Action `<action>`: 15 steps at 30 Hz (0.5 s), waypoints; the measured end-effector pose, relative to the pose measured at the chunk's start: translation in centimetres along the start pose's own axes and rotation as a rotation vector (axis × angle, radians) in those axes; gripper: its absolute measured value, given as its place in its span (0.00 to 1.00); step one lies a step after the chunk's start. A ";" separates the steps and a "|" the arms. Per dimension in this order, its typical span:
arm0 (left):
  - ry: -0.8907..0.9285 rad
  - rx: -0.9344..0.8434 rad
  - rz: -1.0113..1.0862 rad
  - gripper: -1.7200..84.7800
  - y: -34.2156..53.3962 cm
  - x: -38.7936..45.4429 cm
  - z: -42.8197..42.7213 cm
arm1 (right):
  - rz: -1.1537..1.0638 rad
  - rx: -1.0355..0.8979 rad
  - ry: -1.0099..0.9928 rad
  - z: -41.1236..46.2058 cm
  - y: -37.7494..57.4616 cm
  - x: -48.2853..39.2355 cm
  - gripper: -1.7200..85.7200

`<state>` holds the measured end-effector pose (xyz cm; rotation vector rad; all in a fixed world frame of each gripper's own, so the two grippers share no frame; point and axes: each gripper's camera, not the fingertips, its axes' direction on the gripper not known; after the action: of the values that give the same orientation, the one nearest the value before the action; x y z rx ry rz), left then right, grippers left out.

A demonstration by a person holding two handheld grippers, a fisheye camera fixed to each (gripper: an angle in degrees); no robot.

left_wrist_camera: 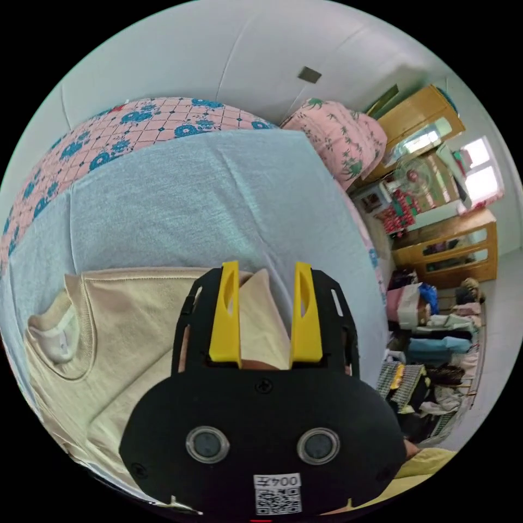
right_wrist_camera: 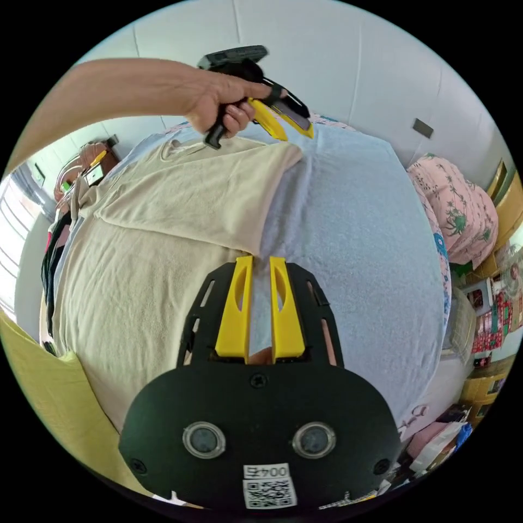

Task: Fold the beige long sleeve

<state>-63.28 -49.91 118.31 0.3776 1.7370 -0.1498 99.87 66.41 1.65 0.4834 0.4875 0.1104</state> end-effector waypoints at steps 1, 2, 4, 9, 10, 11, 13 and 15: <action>0.073 0.027 -0.041 0.18 0.4 -0.9 -1.9 | 0.032 -0.001 0.003 -0.1 0.1 0.6 0.10; 0.130 0.058 -0.071 0.18 1.0 -1.8 -3.9 | 0.061 0.017 0.021 -0.4 0.4 1.1 0.10; 0.179 0.124 -0.090 0.18 2.7 -2.9 -7.5 | 0.098 0.053 0.037 -1.2 0.8 1.6 0.09; 0.202 0.255 -0.044 0.14 12.1 -5.8 -17.2 | 0.134 0.059 -0.034 -1.9 1.3 -0.1 0.08; 0.162 0.274 -0.023 0.13 15.5 -6.6 -19.5 | 0.141 0.024 -0.068 -1.6 1.5 -1.2 0.08; 0.115 0.292 -0.005 0.12 19.1 -7.7 -21.7 | 0.146 -0.017 -0.095 -1.1 1.8 -2.4 0.08; 0.041 0.306 0.001 0.10 25.2 -9.8 -24.7 | 0.134 -0.098 -0.127 0.1 2.6 -4.6 0.07; -0.034 0.297 -0.040 0.08 31.6 -12.3 -27.3 | 0.114 -0.182 -0.143 1.3 3.9 -6.9 0.06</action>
<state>-76.22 -14.02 139.26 0.5532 1.6917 -0.4440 94.47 67.79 7.44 0.3375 0.3063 0.2257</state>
